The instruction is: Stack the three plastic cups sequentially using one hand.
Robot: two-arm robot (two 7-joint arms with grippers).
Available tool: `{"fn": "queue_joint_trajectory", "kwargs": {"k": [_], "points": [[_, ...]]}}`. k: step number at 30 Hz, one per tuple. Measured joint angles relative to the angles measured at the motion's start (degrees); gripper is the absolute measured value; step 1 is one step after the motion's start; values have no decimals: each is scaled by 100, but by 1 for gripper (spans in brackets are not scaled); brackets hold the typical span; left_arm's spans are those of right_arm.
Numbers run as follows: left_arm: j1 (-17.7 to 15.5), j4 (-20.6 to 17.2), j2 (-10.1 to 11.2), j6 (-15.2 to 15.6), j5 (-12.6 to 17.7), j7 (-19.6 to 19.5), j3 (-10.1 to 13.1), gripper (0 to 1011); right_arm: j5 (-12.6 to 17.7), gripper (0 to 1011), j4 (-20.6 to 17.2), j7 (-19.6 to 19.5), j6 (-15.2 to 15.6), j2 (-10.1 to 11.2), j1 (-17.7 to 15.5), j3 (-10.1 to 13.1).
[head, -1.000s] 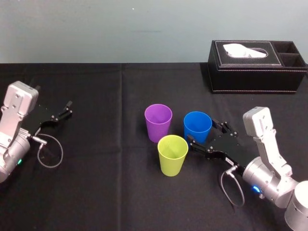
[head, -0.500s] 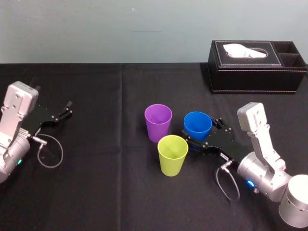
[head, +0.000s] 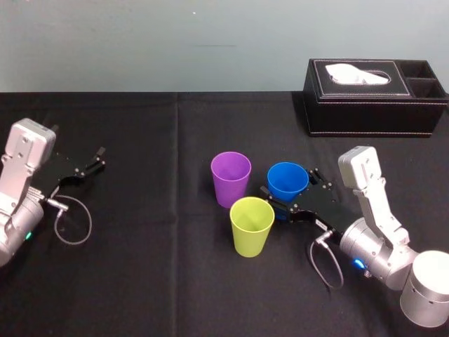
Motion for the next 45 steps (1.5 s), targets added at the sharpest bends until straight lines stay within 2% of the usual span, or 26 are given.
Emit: {"fn": "queue_joint_trajectory", "kwargs": {"k": [8, 18, 31, 38, 45], "points": [[0, 0, 0, 0, 0, 0, 0, 1011, 7, 985, 0, 0, 0, 10, 0, -7], [0, 0, 0, 0, 0, 0, 0, 1011, 26, 771, -4, -3, -1, 17, -5, -13], [0, 0, 0, 0, 0, 0, 0, 1011, -62, 750, -126, 20, 26, 72, -27, 61], [0, 0, 0, 0, 0, 0, 0, 1011, -103, 750, -311, 120, 285, 167, 187, 207], [0, 0, 0, 0, 0, 0, 0, 1011, -57, 751, -463, 254, 577, 215, 504, 245]]}}
